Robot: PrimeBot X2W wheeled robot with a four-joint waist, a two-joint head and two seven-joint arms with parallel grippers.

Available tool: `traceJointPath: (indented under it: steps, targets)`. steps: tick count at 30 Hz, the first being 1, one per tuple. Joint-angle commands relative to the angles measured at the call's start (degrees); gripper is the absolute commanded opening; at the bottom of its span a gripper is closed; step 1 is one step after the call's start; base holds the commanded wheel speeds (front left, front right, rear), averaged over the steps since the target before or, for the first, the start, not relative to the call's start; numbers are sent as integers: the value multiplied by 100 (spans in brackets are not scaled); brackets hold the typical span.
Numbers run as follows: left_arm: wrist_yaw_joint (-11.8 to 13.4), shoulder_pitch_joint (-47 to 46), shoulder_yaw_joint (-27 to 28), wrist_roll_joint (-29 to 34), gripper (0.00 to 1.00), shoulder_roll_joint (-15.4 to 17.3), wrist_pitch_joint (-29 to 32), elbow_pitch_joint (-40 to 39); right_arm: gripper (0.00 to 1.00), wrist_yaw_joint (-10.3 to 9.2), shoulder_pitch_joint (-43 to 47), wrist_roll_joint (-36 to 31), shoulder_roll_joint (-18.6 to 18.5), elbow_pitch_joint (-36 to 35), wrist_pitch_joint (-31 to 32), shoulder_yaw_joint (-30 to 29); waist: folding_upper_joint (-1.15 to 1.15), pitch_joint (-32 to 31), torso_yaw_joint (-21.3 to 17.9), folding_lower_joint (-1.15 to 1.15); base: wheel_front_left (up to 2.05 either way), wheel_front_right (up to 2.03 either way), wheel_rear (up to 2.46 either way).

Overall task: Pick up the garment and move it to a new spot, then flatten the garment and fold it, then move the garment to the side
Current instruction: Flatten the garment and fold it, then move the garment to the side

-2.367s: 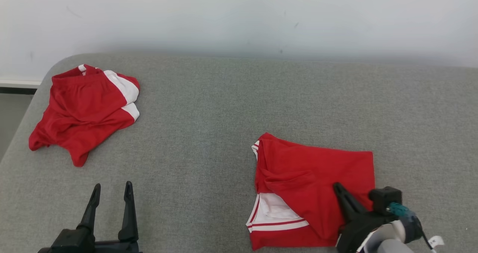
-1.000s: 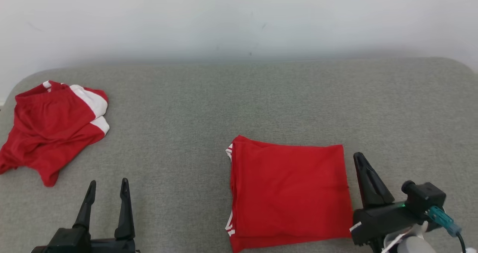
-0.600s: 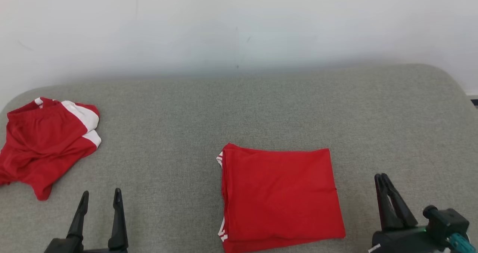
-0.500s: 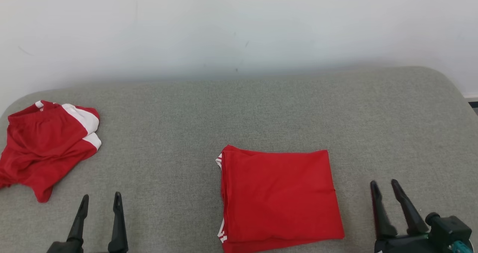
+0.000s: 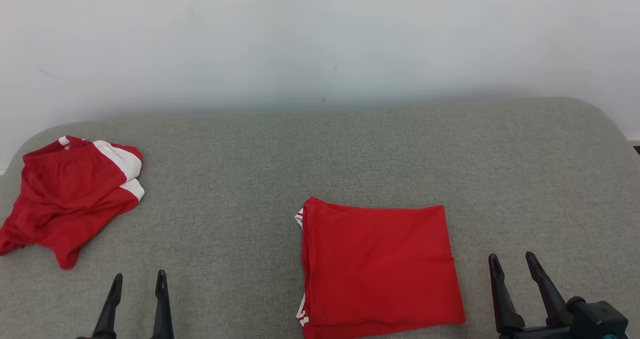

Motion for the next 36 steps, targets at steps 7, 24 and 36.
traceJointPath:
  steps: [7,24,36]
  targets:
    - [10,105,-10,18,100,-8,-18,-17,100,-15,65,-63,32,-48,66,-12,0,8,46,1,0,0,0]
    - [29,124,-32,-15,100,-14,-18,6,100,-15,49,-57,58,1,81,62,0,-3,52,1,0,0,0]
    - [51,13,-107,-57,100,-22,-18,46,100,-15,-600,12,38,354,280,195,0,46,122,1,0,0,0]
